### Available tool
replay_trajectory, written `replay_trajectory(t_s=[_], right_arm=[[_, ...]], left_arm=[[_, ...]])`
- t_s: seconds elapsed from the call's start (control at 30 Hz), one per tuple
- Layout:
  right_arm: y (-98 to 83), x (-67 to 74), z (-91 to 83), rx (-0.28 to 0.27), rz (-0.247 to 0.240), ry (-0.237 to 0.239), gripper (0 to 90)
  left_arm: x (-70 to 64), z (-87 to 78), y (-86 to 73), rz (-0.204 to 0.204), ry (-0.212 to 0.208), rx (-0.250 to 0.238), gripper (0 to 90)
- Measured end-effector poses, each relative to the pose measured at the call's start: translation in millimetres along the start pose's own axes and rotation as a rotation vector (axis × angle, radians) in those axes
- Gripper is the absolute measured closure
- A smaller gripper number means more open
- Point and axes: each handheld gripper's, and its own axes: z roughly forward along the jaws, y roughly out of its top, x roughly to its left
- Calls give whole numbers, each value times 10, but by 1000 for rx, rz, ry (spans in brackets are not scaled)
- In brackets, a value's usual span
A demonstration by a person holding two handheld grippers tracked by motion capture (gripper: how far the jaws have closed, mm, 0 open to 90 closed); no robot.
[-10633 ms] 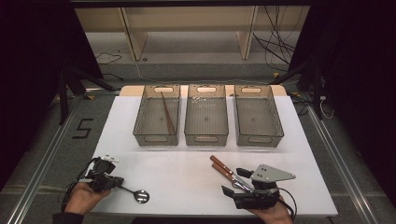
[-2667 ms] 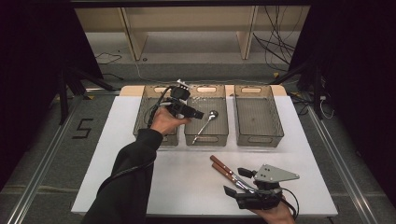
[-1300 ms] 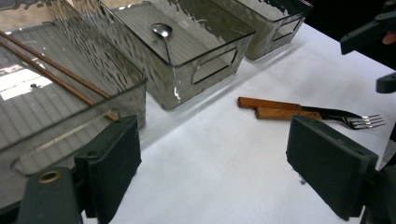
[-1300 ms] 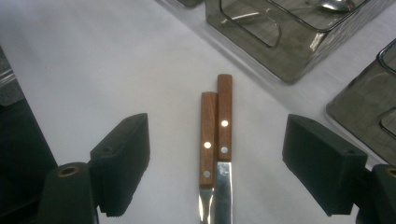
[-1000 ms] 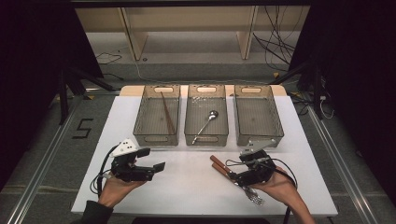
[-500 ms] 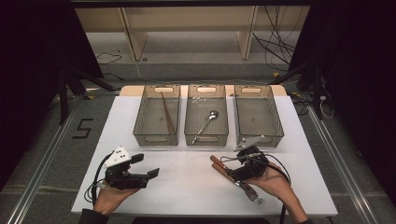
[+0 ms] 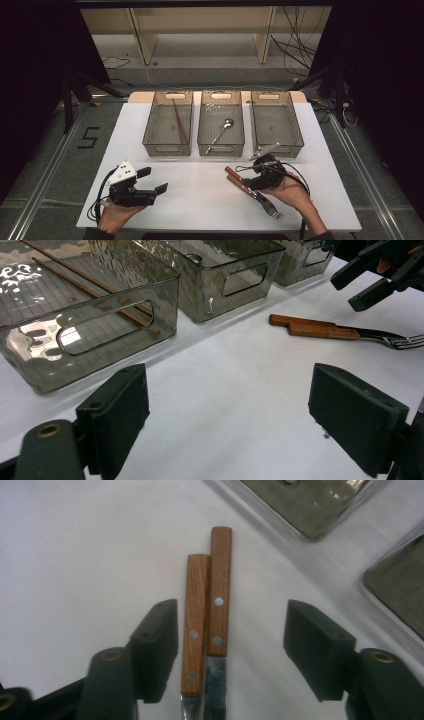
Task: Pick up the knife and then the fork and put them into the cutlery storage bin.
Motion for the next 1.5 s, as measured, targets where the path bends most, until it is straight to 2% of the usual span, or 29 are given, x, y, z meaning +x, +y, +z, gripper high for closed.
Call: replay_trajectory(t_s=[0.27,0.5,0.77,1.07,1.5], right_arm=[[32,-53,123,74,29,18,489],[39,-79,179,119,38,30,486],[63,-64,237,154,18,22,501],[69,-85,313,194,19,12,523],[68,-95,334,204,14,8,534]], left_arm=[[-20,20,-3,16,7,12,160],[-23,-1,-6,19,0,-8,160],[-22,-7,-12,22,-9,-22,158],[-9,-23,-28,21,-8,-29,158],[-15,-5,-34,22,-4,-20,158]])
